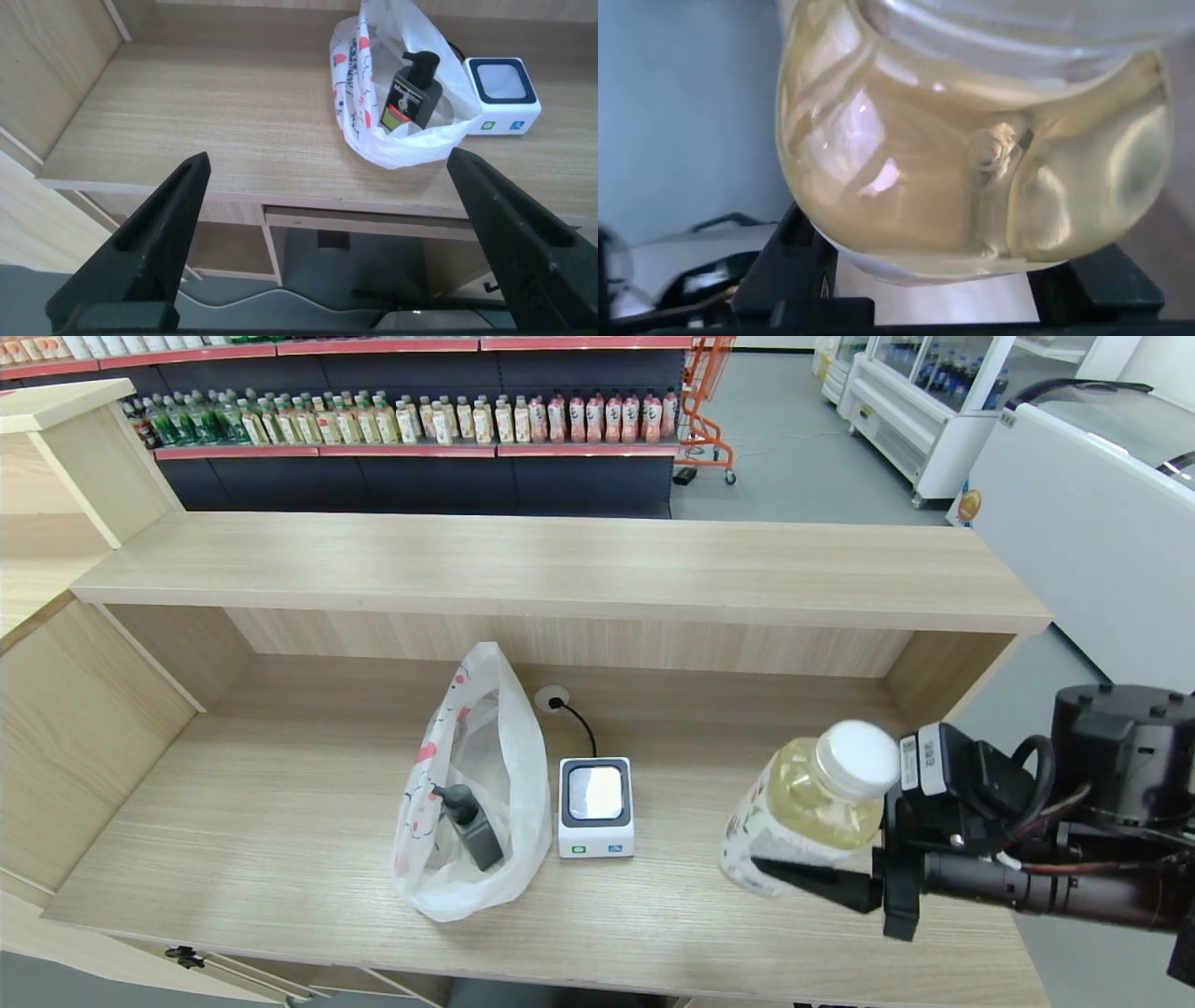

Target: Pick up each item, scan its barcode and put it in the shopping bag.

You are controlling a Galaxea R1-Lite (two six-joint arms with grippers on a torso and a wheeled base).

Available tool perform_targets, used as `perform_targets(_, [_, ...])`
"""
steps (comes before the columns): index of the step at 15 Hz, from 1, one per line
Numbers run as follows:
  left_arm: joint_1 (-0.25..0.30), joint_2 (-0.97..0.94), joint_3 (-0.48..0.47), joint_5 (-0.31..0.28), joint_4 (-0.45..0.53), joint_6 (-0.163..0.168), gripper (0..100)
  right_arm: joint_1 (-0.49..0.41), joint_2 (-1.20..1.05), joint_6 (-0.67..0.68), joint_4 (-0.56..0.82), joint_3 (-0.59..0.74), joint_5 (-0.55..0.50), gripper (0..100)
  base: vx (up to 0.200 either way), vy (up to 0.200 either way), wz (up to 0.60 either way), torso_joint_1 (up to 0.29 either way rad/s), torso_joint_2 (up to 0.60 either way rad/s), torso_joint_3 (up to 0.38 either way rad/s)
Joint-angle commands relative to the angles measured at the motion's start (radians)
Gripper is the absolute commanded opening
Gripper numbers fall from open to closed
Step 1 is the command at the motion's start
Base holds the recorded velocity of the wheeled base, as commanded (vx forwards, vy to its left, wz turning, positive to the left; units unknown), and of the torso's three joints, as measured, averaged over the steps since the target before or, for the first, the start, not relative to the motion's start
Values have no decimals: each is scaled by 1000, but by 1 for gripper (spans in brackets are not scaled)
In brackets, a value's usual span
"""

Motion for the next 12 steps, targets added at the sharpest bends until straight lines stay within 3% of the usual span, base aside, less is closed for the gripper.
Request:
perform_targets(1, [1,0,0,0,0,0,100,-31,5,-76,-1,-86,-86,0,0,0,0,0,0,0])
perform_targets(4, [-1,0,0,0,0,0,100,0,17,-279,-1,-123,-221,0,0,0,0,0,0,0])
perform_targets(8, [1,0,0,0,0,0,100,44,20,-510,-10,-34,-248,0,0,0,0,0,0,0])
perform_targets(12, [1,0,0,0,0,2,100,40,55,-616,-90,-16,-264,0,0,0,0,0,0,0])
